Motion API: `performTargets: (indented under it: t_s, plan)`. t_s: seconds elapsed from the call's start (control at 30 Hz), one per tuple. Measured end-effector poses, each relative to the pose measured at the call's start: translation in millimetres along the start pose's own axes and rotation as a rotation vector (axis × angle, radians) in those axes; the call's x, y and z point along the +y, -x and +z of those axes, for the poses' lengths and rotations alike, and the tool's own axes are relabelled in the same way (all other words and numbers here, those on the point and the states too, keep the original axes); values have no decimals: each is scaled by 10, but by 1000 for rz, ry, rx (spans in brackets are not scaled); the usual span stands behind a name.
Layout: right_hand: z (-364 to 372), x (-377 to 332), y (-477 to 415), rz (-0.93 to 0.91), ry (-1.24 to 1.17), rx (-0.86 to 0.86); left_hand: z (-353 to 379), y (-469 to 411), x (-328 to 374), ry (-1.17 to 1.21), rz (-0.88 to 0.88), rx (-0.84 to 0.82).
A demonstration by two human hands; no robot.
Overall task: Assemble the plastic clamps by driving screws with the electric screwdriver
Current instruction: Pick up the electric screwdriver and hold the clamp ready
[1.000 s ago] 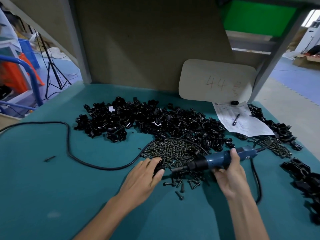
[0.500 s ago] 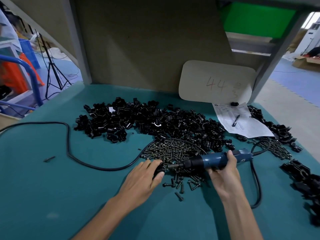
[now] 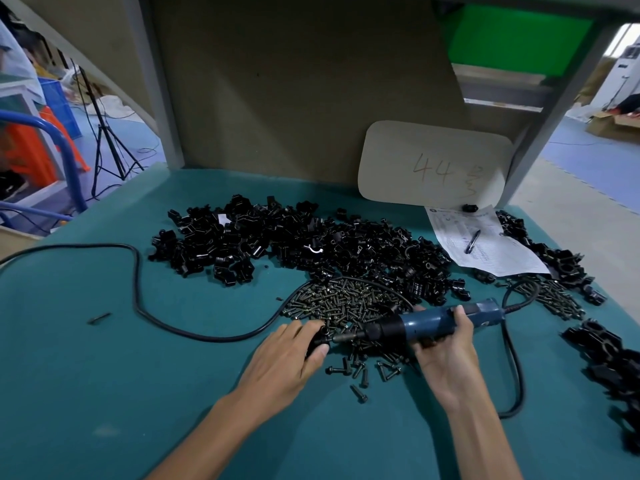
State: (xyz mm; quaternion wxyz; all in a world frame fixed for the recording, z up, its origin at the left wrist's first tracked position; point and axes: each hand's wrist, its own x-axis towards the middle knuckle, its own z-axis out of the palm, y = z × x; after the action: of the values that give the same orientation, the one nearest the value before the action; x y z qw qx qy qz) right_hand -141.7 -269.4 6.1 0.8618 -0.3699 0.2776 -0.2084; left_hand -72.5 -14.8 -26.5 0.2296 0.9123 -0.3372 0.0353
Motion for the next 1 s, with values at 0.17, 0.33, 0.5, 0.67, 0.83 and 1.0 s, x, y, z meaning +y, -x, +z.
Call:
performTargets:
  t_s: [0.17, 0.33, 0.5, 0.67, 0.83, 1.0]
  plan:
    - [-49, 15, 23, -10, 42, -19, -12, -1, 19, -17, -2, -9]
    - [-78, 11, 65, -12, 26, -38, -27, 11, 34, -2, 0, -24]
    - [-83, 17, 80, -15, 43, -72, -30, 21, 30, -10, 4, -26]
    - [-94, 19, 93, 5, 44, -95, -8, 15, 15, -19, 7, -19]
    - [-123, 28, 92, 8, 51, -128, 6, 17, 4, -16, 11, -12]
    - [-144, 25, 86, 5, 49, -149, 9, 17, 2, -21, 10, -3]
